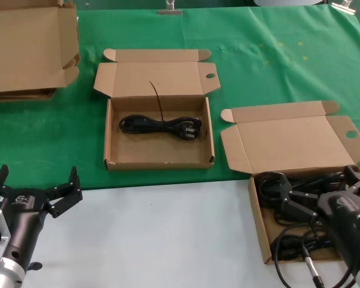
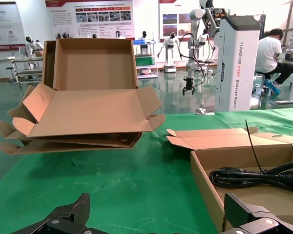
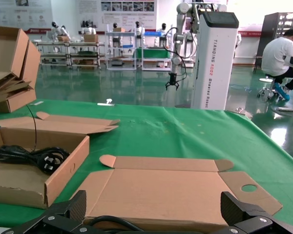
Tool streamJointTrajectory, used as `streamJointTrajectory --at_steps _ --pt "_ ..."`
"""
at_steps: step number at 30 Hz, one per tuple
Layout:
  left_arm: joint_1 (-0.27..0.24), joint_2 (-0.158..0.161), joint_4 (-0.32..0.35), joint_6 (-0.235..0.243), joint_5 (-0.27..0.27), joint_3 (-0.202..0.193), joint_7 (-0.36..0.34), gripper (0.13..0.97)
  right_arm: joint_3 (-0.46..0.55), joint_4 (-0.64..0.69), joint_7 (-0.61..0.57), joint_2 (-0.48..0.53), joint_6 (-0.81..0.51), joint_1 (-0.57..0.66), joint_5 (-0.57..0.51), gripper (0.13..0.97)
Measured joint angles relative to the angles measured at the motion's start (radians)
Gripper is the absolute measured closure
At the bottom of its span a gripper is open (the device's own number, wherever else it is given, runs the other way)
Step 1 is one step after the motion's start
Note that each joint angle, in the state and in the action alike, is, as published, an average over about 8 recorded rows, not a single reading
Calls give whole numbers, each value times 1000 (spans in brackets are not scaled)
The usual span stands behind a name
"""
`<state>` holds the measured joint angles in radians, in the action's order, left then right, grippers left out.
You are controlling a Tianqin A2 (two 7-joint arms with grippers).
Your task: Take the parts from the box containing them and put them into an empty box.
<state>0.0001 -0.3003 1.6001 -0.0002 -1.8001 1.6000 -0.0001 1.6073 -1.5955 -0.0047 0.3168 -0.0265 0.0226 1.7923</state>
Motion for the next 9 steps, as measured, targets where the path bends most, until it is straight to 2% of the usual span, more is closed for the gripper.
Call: streamJointTrajectory --at_steps 9 --pt "0 0 0 0 0 0 0 132 0 0 0 0 0 0 0 129"
